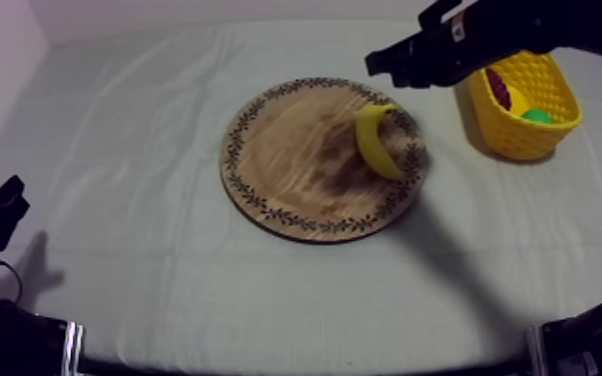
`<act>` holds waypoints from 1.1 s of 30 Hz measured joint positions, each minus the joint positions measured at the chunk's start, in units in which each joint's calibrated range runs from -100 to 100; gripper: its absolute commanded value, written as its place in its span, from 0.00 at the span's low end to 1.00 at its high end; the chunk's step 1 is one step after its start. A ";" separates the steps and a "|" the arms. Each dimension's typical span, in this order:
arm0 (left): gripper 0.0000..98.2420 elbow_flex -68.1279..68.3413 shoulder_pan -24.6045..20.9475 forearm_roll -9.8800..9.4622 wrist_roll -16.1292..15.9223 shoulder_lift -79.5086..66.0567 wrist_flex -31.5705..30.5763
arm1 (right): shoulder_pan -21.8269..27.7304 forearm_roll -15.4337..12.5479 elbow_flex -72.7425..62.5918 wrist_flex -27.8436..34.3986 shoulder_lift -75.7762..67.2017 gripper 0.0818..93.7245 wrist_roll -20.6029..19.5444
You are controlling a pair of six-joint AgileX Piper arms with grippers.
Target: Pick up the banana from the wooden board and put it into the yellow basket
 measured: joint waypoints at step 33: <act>0.00 0.00 0.00 0.00 0.03 0.00 0.00 | -1.78 9.06 -2.21 0.03 15.20 0.93 -8.73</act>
